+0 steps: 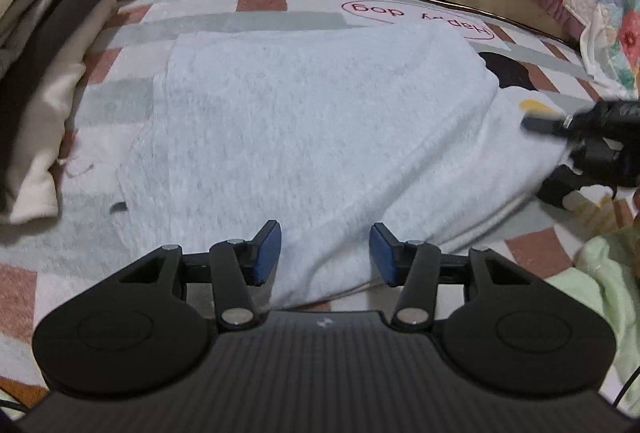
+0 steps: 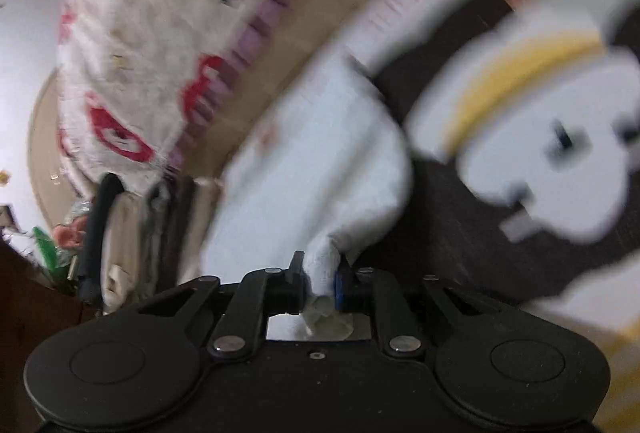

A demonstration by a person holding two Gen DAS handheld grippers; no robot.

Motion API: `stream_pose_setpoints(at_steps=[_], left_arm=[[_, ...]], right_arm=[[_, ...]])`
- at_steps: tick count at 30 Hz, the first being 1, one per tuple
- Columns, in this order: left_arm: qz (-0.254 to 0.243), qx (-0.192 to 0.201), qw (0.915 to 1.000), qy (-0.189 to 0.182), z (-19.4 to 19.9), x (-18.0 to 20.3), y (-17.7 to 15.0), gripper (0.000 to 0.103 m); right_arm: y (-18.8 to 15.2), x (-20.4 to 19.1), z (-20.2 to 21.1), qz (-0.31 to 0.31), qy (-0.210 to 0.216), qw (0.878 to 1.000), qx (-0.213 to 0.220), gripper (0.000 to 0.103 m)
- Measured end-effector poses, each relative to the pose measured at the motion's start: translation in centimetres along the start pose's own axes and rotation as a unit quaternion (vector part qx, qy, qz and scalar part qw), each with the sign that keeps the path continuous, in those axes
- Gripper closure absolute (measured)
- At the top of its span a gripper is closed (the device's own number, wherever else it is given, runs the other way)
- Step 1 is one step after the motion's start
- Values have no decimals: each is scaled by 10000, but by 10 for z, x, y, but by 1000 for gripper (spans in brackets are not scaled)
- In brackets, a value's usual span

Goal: Fold clothes

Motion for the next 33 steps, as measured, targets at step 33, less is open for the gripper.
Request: stream_pose_setpoints(at_steps=[33], left_arm=[[2138, 707, 9661, -1262, 37, -173, -5, 59]], right_arm=[[-77, -227, -173, 5220, -27, 8176, -2430, 88]])
Point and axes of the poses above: each gripper's, at about its wrist camera, not at the fingertips, and z roughly against the way its jaws point, x to its right, y to its top, the point moved 1 cm from there along -z, roughly the way its jaws point, and after that the axes turned 4 degrees about z, right-handed, at the moved point
